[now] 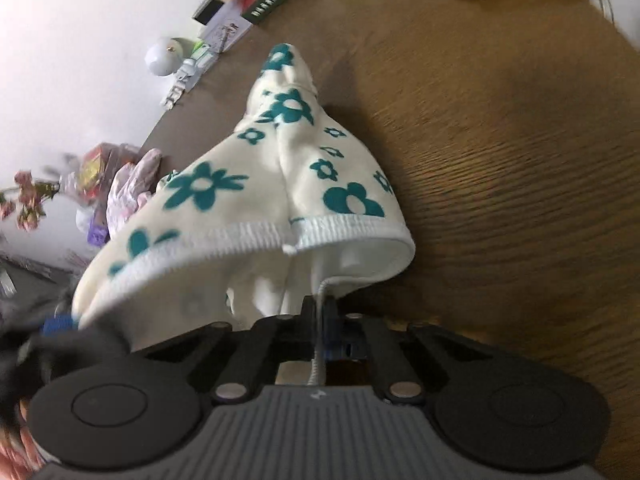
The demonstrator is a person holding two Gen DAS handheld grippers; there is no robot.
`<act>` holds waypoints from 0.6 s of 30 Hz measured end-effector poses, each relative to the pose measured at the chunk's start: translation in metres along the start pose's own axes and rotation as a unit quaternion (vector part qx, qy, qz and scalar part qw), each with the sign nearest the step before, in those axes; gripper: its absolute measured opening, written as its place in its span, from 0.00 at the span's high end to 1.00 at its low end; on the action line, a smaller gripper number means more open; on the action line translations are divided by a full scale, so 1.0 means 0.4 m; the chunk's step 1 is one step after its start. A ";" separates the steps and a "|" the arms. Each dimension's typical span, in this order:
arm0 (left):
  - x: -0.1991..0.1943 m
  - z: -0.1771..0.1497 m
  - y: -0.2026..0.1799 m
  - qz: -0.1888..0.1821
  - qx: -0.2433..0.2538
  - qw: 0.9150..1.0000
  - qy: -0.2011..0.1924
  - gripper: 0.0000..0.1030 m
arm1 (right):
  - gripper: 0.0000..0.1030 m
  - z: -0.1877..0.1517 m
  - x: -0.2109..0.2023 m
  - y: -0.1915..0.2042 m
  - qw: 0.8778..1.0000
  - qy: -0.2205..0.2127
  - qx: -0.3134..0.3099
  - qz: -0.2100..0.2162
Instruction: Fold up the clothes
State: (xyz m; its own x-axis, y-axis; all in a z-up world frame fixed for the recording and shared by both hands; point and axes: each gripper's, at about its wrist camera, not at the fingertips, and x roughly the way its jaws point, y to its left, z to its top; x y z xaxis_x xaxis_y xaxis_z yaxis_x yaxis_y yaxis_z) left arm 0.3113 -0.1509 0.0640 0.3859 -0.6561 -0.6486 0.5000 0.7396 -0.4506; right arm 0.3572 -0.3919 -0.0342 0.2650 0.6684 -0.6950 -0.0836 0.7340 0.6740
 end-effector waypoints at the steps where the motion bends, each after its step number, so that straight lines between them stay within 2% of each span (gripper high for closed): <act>1: 0.000 0.003 0.006 0.001 -0.004 1.000 -0.002 0.92 | 0.97 -0.007 -0.026 -0.009 1.000 -0.007 -0.003 0.004; 5: 0.015 0.020 0.009 -0.004 -0.016 1.000 -0.005 0.92 | 0.97 -0.016 -0.114 -0.061 0.999 -0.025 -0.002 0.036; 8: 0.049 0.030 -0.004 -0.013 -0.030 0.999 -0.004 0.92 | 0.97 -0.006 -0.140 -0.098 0.999 -0.043 -0.008 0.008; 10: 0.082 0.032 -0.019 -0.029 -0.044 0.999 -0.003 0.92 | 0.96 -0.005 -0.132 -0.122 0.999 -0.038 -0.010 -0.011; 11: 0.099 0.030 -0.029 -0.039 -0.049 0.998 -0.003 0.90 | 0.92 -0.006 -0.130 -0.133 0.999 -0.037 -0.008 -0.012; 12: 0.118 0.025 -0.043 -0.050 -0.051 0.997 -0.001 0.85 | 0.85 -0.007 -0.133 -0.147 0.999 -0.040 0.000 -0.012; 13: 0.137 0.020 -0.062 -0.065 -0.047 0.997 0.007 0.72 | 0.74 -0.011 -0.147 -0.161 0.999 -0.051 0.005 -0.011; 14: 0.153 0.012 -0.082 -0.084 -0.036 0.996 0.020 0.63 | 0.67 -0.016 -0.164 -0.172 0.998 -0.064 0.005 -0.010; 15: 0.167 0.004 -0.104 -0.103 -0.023 0.994 0.035 0.48 | 0.58 -0.024 -0.185 -0.181 0.997 -0.081 0.001 -0.020; 16: 0.171 -0.005 -0.121 -0.115 -0.007 0.992 0.044 0.44 | 0.57 -0.034 -0.208 -0.188 0.994 -0.100 -0.006 -0.038; 18: 0.149 -0.026 -0.138 -0.109 0.027 0.993 0.046 0.44 | 0.57 -0.056 -0.249 -0.211 0.990 -0.128 -0.011 -0.063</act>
State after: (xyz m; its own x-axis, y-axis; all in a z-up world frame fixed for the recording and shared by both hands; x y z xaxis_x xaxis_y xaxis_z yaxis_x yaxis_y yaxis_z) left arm 0.2986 -0.2292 0.0441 0.1926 -0.7818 -0.5931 0.6051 0.5704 -0.5554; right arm 0.3163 -0.5176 -0.0274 0.5084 0.5217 -0.6851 -0.0545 0.8135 0.5790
